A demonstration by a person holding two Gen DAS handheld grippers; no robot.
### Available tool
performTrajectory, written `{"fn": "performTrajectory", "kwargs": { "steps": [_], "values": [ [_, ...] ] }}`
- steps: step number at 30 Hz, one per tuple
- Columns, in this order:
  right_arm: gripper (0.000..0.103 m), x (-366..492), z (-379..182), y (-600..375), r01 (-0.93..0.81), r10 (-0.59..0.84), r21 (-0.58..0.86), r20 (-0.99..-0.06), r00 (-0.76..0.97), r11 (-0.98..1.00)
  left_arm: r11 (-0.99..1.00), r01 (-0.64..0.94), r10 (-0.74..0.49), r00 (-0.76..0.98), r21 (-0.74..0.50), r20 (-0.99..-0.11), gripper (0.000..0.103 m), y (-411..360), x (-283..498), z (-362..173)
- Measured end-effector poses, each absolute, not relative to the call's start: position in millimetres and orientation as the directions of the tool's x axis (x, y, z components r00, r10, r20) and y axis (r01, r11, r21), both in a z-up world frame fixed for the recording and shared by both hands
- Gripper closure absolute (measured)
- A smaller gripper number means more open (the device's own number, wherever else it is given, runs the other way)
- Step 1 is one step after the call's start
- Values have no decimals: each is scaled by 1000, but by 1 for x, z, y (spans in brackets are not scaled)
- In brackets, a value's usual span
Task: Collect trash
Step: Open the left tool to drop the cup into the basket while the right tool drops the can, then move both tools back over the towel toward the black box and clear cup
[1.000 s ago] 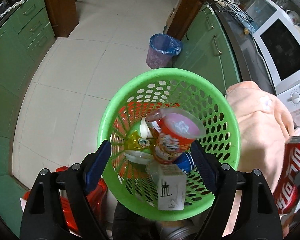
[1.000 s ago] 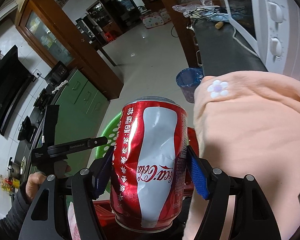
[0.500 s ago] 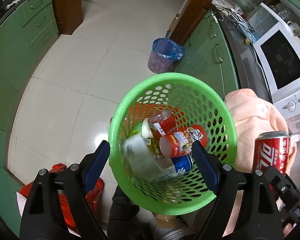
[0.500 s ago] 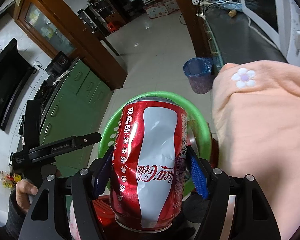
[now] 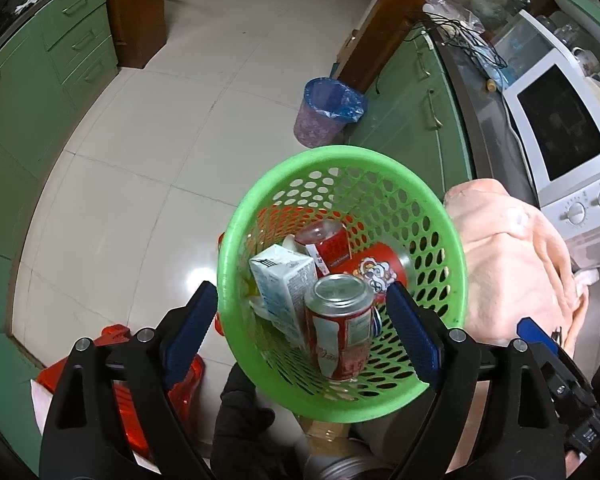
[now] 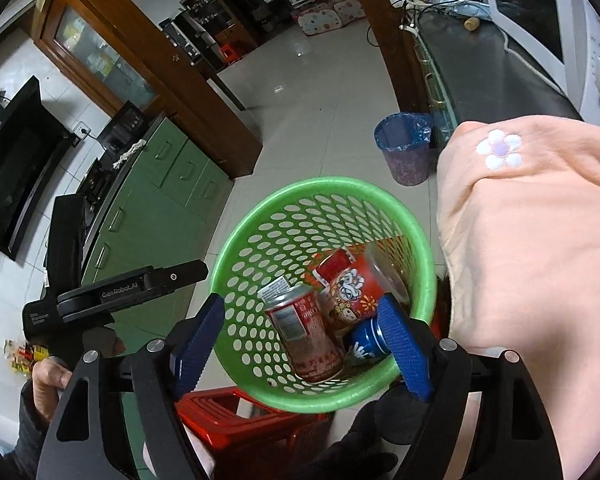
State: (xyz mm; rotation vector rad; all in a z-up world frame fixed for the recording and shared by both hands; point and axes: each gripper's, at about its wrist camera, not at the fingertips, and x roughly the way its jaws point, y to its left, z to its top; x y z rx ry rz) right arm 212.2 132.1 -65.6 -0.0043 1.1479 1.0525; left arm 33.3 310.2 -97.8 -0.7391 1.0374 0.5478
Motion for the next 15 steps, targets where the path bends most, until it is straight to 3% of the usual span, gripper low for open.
{"fn": "performTrajectory", "kwargs": {
  "steps": [15],
  "values": [
    [25,224,-41,35,-590,668,466,-723,175,659,703,-642,27,455,-307,-890,18,271,50,-80]
  ]
}}
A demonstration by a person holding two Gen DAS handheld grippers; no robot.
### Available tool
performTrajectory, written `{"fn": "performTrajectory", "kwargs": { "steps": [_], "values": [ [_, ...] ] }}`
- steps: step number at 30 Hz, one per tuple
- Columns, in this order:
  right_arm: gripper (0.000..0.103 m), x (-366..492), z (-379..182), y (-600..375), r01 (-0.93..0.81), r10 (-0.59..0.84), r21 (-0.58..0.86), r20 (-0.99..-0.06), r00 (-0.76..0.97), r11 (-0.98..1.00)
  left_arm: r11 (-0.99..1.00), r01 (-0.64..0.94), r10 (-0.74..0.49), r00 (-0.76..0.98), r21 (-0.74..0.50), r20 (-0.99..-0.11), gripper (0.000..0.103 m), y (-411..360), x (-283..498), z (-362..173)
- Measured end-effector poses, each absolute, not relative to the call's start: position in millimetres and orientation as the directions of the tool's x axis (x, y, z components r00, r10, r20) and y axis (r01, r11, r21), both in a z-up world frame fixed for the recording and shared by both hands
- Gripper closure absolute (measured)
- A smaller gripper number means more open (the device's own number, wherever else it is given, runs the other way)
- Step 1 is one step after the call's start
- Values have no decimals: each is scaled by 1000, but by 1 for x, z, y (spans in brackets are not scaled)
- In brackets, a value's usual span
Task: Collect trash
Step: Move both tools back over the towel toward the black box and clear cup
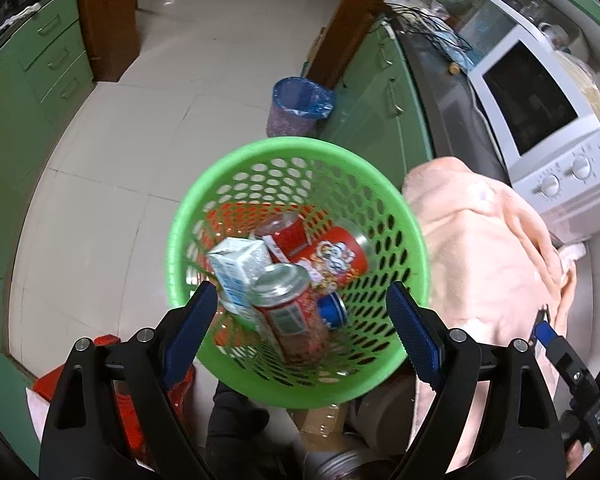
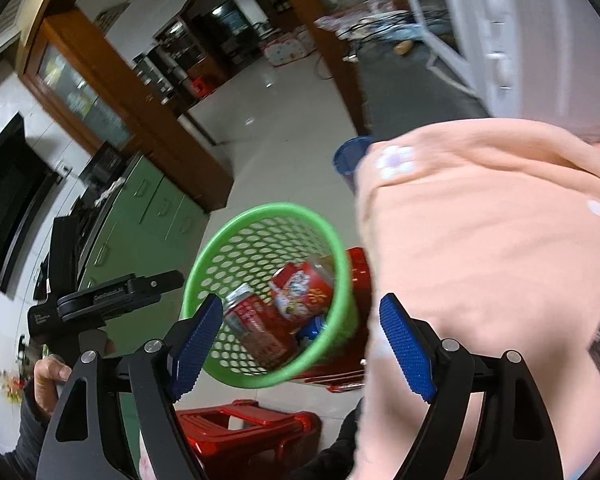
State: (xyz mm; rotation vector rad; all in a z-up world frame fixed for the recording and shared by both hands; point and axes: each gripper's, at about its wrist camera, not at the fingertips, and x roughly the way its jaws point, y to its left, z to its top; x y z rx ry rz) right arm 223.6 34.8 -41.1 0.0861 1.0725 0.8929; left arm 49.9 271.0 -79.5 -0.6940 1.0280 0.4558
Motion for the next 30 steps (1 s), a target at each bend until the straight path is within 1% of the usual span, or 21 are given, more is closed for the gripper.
{"fn": "performTrajectory", "kwargs": {
  "steps": [8,19,25,30],
  "values": [
    [25,237,-38,-43,-496,618,439,-734,282,749,741,-594,-5,461,-313,-887,18,240,64,-76],
    [25,253,-39,-150,-336,479,360,-779,406,870,816,-488,-62,457,-309,-887,18,178,100,-72],
    [25,264,-45,-203,-241,390,312,-808,441,919,862,-403,-105,453,-308,-885,18,134,125,-67],
    [25,270,-58,-227,-174,340,293,-840,422,940,893,-333,-132,448,-303,-884,18,98,145,-62]
  ]
}}
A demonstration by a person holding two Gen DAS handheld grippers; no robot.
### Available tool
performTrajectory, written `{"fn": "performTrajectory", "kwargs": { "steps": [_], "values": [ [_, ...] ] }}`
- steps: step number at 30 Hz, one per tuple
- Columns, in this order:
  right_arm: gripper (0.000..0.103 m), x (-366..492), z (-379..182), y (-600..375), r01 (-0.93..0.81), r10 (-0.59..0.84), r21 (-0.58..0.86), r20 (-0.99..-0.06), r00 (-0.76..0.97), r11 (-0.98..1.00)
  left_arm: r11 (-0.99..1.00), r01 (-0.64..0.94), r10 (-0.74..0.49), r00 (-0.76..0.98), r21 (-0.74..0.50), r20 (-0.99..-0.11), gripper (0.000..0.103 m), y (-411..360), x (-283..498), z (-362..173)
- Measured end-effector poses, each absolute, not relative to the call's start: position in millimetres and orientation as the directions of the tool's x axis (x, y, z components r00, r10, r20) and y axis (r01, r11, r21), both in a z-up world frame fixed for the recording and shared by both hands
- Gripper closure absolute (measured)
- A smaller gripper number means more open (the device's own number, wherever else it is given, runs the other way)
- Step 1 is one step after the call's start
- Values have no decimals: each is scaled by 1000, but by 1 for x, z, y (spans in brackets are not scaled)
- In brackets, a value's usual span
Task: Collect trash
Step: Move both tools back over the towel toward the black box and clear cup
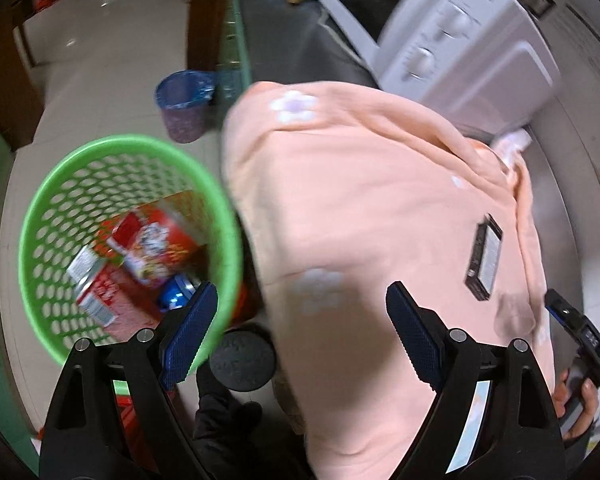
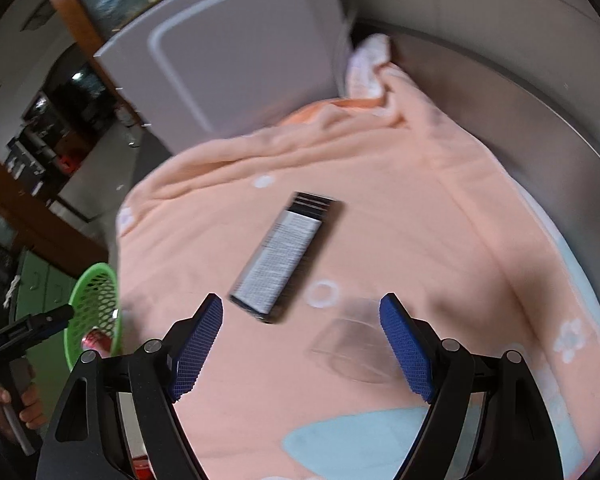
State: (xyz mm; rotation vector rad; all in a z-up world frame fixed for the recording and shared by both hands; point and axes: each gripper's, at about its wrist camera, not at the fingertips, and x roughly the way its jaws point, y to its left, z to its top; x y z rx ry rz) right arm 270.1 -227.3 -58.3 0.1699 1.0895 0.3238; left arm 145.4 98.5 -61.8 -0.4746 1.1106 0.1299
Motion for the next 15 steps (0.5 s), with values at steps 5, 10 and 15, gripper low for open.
{"fn": "performTrajectory", "kwargs": {
  "steps": [5,10,15],
  "values": [
    [25,275,-77,-241,-125,326,302,-860,391,945,920,-260,-157,445,-295,-882,18,63,166,-54],
    [25,278,-88,-243,-104,335,319,-868,367,942,940,-203,-164,441,-276,-883,18,34,185,-47],
    [25,281,-97,-239,-98,348,335,-873,341,937,956,-143,-171,438,-256,-883,18,4,203,-41]
  ]
}}
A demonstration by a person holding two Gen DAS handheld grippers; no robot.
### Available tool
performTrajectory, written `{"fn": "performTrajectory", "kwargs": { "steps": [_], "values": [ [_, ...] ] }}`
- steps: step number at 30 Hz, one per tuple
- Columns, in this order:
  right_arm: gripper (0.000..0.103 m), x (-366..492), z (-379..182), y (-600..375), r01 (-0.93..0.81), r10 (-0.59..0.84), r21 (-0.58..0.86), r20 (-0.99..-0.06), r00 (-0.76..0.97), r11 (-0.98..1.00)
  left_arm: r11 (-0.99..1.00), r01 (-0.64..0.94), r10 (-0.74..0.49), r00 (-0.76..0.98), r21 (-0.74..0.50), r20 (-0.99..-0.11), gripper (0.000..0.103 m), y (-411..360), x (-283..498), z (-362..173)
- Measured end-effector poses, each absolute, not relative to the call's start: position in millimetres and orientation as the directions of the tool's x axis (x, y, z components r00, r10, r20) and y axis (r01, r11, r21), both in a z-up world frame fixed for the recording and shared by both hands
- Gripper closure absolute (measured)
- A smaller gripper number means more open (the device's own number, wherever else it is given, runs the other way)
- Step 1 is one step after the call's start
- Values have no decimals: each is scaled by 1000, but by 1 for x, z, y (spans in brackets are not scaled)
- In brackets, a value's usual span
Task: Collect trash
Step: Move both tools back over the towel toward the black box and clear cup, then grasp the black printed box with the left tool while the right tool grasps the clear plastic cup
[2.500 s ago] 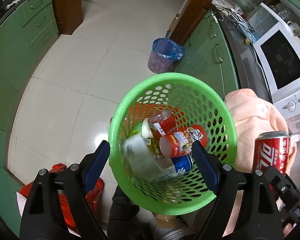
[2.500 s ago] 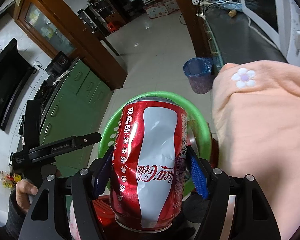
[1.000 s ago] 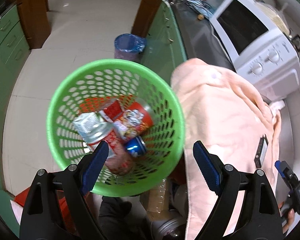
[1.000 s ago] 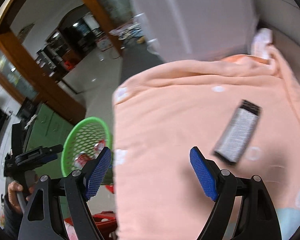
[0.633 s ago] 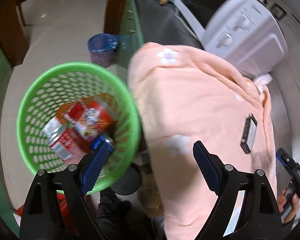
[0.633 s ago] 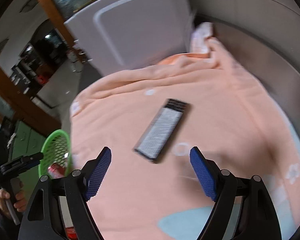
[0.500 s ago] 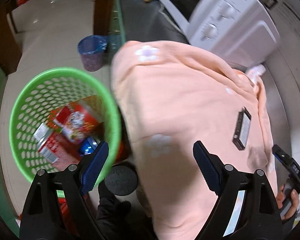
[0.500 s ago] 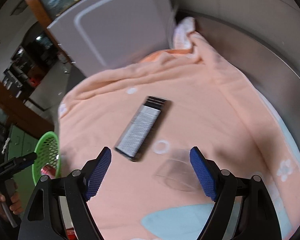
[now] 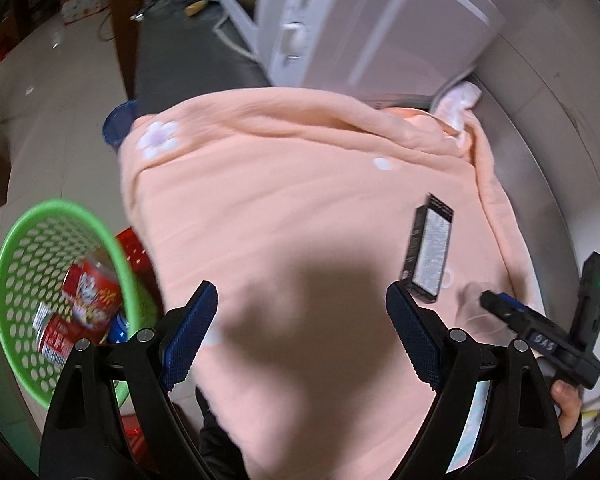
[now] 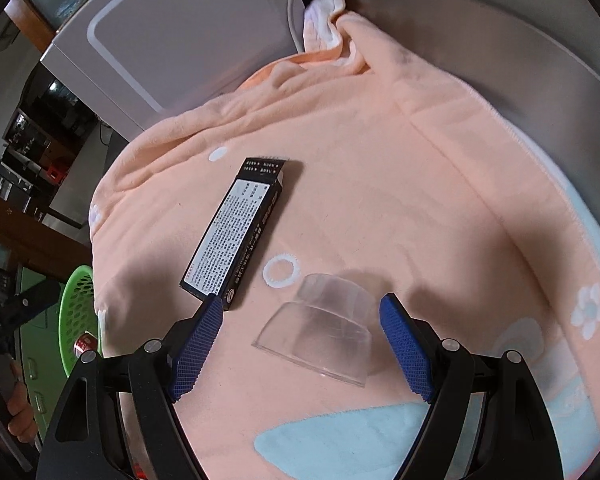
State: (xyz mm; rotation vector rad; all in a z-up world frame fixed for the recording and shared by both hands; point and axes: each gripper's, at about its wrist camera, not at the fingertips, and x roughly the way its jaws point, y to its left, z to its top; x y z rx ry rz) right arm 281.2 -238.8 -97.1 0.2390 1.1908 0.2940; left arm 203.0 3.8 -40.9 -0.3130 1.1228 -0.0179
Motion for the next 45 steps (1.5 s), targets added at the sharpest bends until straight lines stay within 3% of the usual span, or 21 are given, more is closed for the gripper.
{"fn": "performTrajectory", "kwargs": {
  "steps": [7,15,33,37,45],
  "values": [
    [26,280,-107,-238,-91,357,346,-877,321,934,975,-56,-173,425,-216,-889,18,-39,225,-42],
    [41,271,-118,-246,-91,364,353,-883,295,931,986,38,-164,397,-163,-903,18,-86,245,-58],
    [42,245,-105,-268,-99,391,380,-857,336,920,984,139,-150,351,-107,-924,19,-136,268,-103],
    [42,241,-101,-269,-106,388,375,-856,342,921,983,152,-149,340,-102,-928,29,-141,270,-110],
    [42,236,-99,-267,-119,377,359,-857,350,926,983,153,-143,322,-98,-936,36,-143,273,-119]
  ]
}}
